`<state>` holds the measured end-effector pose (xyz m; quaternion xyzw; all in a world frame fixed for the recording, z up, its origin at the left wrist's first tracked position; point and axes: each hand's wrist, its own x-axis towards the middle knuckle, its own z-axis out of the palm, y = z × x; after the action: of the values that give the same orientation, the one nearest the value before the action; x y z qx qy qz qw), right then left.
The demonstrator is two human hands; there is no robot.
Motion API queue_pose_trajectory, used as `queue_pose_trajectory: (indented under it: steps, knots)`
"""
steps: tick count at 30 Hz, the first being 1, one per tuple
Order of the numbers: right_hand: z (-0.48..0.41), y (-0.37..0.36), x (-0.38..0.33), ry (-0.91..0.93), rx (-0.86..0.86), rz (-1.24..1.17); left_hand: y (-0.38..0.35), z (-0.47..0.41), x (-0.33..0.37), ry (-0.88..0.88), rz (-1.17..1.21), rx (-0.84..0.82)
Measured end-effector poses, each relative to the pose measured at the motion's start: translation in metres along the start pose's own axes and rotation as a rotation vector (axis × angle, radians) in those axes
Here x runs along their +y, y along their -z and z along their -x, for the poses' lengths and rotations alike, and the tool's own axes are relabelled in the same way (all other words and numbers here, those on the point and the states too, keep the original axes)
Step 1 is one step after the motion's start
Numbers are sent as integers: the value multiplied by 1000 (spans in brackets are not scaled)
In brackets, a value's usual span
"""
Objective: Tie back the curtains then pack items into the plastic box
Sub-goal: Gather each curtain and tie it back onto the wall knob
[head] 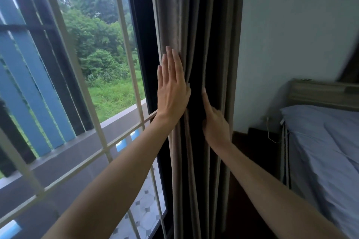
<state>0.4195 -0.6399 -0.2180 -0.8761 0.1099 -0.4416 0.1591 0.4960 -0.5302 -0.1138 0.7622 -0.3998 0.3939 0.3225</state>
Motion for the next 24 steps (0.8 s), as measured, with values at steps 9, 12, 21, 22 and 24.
queue_pose_trajectory:
  steps: [9, 12, 21, 22, 24]
  knots:
    - [39, -14, 4, -43, -66, -1, -19, -7, -1, -14, 31, -98]
    - [52, -18, -3, -13, -74, -13, -22, -9, 2, 2, 104, -117]
    - [77, -34, -19, -75, -108, -28, -28, -4, 6, 19, 183, -72]
    - [77, -35, -19, -72, -110, -41, -29, -5, 7, 16, 173, -73]
    - [76, -39, -16, -68, -120, -45, -31, -6, 6, 11, 138, -77]
